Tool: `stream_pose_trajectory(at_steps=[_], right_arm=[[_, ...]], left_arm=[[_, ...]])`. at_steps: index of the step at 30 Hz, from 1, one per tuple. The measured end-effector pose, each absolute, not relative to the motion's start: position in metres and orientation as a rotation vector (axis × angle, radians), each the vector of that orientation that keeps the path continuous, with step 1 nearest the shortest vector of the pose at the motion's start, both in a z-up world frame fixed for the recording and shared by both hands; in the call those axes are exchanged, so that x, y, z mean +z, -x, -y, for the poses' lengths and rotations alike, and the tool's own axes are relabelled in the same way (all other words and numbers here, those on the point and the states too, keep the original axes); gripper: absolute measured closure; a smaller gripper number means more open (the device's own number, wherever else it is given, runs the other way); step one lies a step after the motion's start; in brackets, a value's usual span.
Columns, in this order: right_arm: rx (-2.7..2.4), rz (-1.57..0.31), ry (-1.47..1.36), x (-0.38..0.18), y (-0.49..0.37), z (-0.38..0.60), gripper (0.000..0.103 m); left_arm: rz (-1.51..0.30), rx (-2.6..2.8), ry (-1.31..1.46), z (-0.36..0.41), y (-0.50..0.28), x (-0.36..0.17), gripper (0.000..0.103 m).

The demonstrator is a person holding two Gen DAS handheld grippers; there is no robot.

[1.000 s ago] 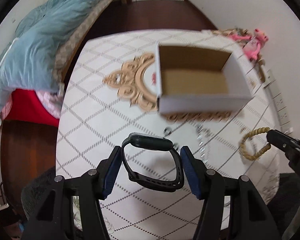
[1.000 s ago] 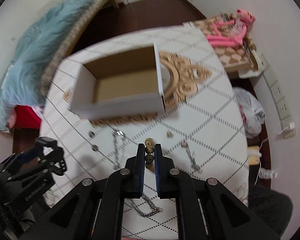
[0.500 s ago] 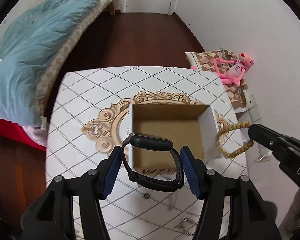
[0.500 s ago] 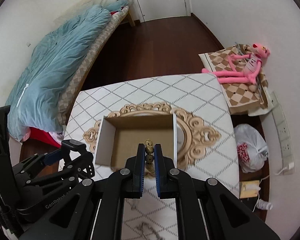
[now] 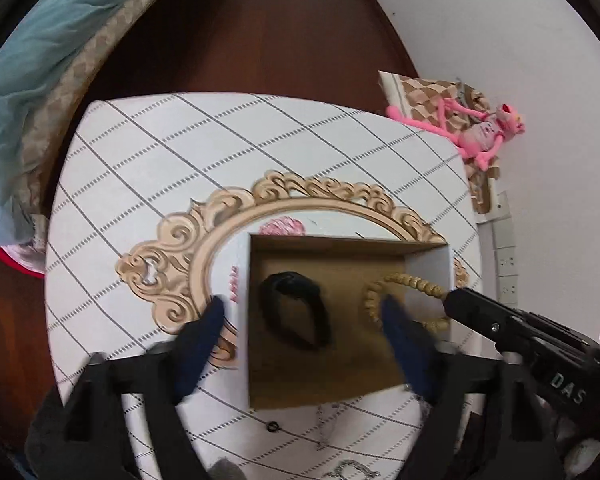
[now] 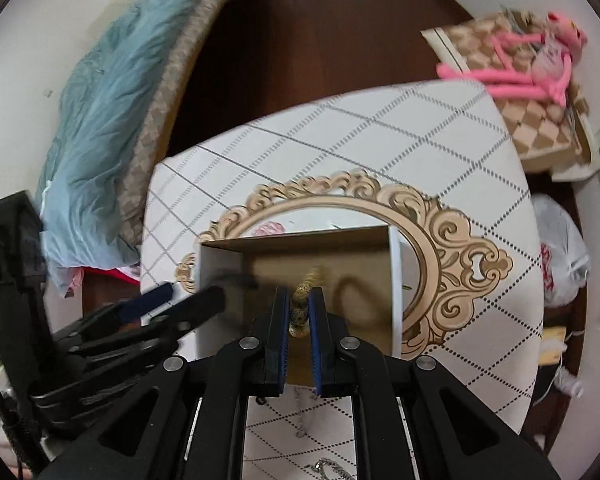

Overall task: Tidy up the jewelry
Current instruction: 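Carry the watch band and bead bracelet into the box and open both tools, then lift both tools up and away from the box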

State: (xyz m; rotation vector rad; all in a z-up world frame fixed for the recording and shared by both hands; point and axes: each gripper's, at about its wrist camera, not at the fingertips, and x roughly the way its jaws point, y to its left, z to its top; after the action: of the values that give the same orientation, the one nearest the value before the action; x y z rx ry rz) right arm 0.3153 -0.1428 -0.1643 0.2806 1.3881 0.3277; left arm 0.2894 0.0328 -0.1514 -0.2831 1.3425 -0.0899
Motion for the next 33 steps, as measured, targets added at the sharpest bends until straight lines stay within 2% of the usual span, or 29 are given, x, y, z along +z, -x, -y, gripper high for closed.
stream_pose_trajectory(at_steps=[3, 4, 5, 7, 9, 11, 13, 23, 33], right_arm=[[0.301, -1.380, -0.257, -0.167, -0.316, 0.148, 0.089], [0.291, -1.376, -0.245, -0.167, -0.315, 0.150, 0.079], [0.284, -1.372, -0.236, -0.167, -0.313, 0.152, 0.064], [0.262, -1.358, -0.201, -0.166, -0.310, 0.154, 0.046], [0.236, -1.345, -0.155, -0.165, -0.305, 0.154, 0.037], [0.200, -1.329, -0.086, -0.165, -0.298, 0.153, 0.018], [0.157, -1.308, -0.003, -0.167, -0.290, 0.148, 0.009], [0.114, -1.294, 0.075, -0.184, -0.260, 0.140, 0.009], [0.112, -1.204, 0.077, -0.144, -0.224, 0.135, 0.009]], left_arm=[[-1.320, -0.067, 0.274, -0.039, -0.289, -0.147, 0.014], [-1.317, -0.050, 0.258, -0.041, -0.288, -0.146, 0.008], [-1.309, -0.033, 0.241, -0.042, -0.288, -0.145, 0.004], [-1.285, 0.004, 0.202, -0.045, -0.284, -0.145, 0.004], [-1.260, 0.039, 0.166, -0.046, -0.279, -0.145, 0.004], [-1.227, 0.079, 0.124, -0.045, -0.272, -0.146, 0.004], [-1.207, 0.112, 0.074, -0.043, -0.267, -0.149, 0.004], [-1.195, 0.154, 0.028, -0.043, -0.236, -0.148, 0.003], [-1.128, 0.183, 0.032, -0.040, -0.199, -0.110, 0.003]])
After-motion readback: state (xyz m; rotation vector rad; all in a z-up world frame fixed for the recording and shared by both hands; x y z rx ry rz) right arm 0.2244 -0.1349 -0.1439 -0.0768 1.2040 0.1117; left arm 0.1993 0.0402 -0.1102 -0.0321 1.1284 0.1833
